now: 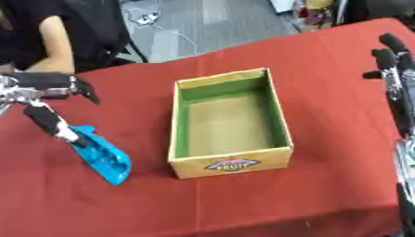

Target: Pick up objects on the table and place them in the box.

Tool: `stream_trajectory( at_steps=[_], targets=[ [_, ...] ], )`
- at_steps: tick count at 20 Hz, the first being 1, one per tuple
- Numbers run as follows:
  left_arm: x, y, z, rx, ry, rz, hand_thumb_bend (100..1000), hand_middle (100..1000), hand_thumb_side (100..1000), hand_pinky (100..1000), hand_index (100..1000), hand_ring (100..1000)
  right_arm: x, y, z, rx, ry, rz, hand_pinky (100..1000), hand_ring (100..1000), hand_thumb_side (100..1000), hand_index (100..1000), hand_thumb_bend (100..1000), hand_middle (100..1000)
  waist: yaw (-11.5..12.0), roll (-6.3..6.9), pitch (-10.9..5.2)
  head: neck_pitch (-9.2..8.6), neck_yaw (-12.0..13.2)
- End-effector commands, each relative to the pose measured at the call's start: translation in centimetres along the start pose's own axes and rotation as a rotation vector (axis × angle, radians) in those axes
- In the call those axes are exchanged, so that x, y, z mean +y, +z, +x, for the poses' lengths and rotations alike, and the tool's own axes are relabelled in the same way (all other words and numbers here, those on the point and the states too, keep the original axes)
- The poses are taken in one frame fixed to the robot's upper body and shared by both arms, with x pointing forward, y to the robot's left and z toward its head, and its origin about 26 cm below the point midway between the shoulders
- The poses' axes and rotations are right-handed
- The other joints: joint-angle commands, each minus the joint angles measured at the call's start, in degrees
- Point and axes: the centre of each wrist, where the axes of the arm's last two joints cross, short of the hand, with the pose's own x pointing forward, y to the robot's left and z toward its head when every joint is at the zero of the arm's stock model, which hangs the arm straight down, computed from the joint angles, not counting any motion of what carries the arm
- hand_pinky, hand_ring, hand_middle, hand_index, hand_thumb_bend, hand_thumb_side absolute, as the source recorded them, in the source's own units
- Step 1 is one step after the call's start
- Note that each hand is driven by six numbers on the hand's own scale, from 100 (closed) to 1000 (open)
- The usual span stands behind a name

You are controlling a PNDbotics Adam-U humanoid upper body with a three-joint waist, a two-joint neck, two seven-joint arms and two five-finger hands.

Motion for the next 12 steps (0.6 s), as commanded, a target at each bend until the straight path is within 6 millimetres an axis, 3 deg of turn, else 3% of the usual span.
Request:
stream_trajectory(
  at_steps=[1, 12],
  targets=[
    [0.7, 0.6, -0.5, 0.014, -0.020, -0.005, 1000, 749, 529, 780, 824, 781, -0.5, -0.7, 0.8, -0.033, 0.010, -0.003, 675, 905, 1000, 1000, 449, 962, 0.02, -0.40, -0.44, -0.22, 0.61],
    [-0.4, -0.6, -0.2, -0.025, -0.006, -0.062, 1000, 738, 511, 776, 817, 776, -0.4, -0.7, 0.8, -0.034, 0.008, 0.002, 675, 905, 1000, 1000, 450, 963, -0.12, -0.39, -0.38, -0.25, 0.74]
  ],
)
